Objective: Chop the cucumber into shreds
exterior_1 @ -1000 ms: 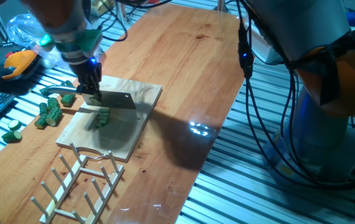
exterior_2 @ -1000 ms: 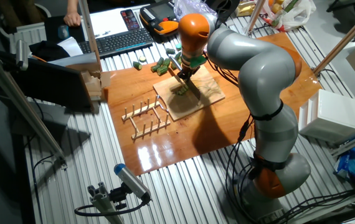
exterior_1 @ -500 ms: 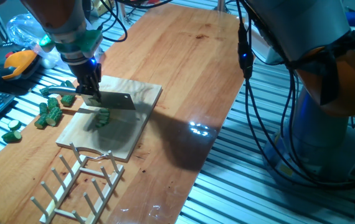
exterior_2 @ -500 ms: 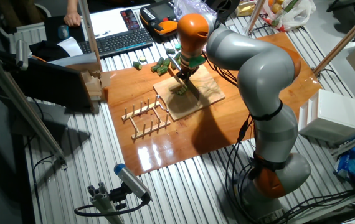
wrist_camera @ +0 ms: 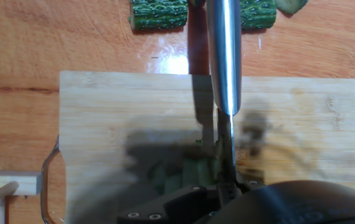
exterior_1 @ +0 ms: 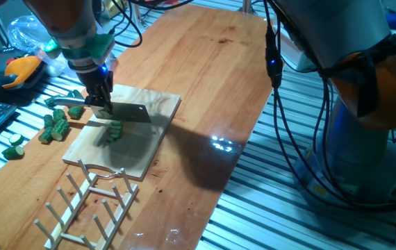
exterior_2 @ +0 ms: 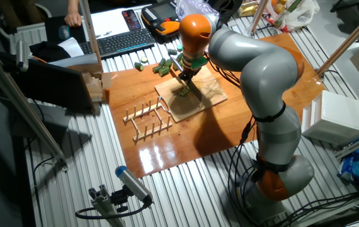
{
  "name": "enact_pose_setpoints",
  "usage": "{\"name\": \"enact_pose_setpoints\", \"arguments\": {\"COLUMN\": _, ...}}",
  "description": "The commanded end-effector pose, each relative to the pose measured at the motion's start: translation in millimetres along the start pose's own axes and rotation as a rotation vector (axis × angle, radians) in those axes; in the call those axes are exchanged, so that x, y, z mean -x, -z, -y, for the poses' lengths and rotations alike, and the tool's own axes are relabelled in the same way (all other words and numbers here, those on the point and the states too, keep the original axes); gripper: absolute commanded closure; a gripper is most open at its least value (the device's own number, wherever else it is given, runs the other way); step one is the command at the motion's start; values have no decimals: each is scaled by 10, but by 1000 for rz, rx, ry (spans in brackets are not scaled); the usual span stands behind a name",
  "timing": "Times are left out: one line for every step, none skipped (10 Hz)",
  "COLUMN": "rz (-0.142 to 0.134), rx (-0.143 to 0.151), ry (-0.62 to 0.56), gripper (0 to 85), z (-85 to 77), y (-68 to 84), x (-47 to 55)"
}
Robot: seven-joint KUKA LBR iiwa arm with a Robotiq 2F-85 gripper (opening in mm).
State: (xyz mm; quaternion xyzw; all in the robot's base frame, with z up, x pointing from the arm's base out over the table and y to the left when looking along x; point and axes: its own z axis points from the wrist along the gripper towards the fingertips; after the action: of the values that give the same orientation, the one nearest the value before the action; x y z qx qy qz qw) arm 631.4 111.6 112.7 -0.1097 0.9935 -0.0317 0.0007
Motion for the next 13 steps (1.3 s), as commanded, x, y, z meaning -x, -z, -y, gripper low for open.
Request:
{"name": "enact_pose_setpoints", "arguments": {"rz": 0, "rx": 0, "ry": 0, "gripper": 850, "z": 2, "y": -11, "x": 0}}
{"name": "enact_pose_setpoints", "arguments": {"rz": 2, "rx": 1, "ry": 0, "gripper": 850, "z": 4, "y": -26, "x": -1}}
{"name": "enact_pose_setpoints", "arguments": {"rz": 3, "rx": -2, "ry": 5, "gripper": 850, "z": 3, "y": -45, "x": 4}}
{"name": "enact_pose_setpoints", "arguments": {"rz": 3, "rx": 1, "ry": 5, "gripper": 850, "z": 3, "y": -57, "x": 6}}
{"name": "enact_pose_setpoints", "arguments": {"rz": 3, "rx": 1, "ry": 5, "gripper": 850, "z": 2, "y": -63, "x": 7}}
{"name": "enact_pose_setpoints", "arguments": {"rz": 4, "rx": 2, "ry": 5, "gripper": 850, "z": -2, "y": -72, "x": 6}}
{"name": "enact_pose_setpoints", "arguments": {"rz": 5, "rx": 7, "ry": 5, "gripper": 850, "z": -1, "y": -88, "x": 6}}
{"name": "enact_pose_setpoints", "arguments": {"rz": 8, "rx": 9, "ry": 5, "gripper": 850, "z": -2, "y": -111, "x": 5}}
{"name": "enact_pose_setpoints", "arguments": {"rz": 21, "rx": 17, "ry": 1, "gripper": 850, "z": 1, "y": -152, "x": -6}}
{"name": "enact_pose_setpoints", "arguments": {"rz": 34, "rx": 25, "ry": 3, "gripper": 850, "z": 16, "y": -184, "x": -13}}
{"name": "enact_pose_setpoints", "arguments": {"rz": 40, "rx": 30, "ry": 2, "gripper": 850, "z": 19, "y": -206, "x": -9}}
{"name": "enact_pose_setpoints", "arguments": {"rz": 50, "rx": 33, "ry": 2, "gripper": 850, "z": 21, "y": -228, "x": -3}}
{"name": "enact_pose_setpoints", "arguments": {"rz": 58, "rx": 34, "ry": 2, "gripper": 850, "z": 21, "y": -238, "x": 0}}
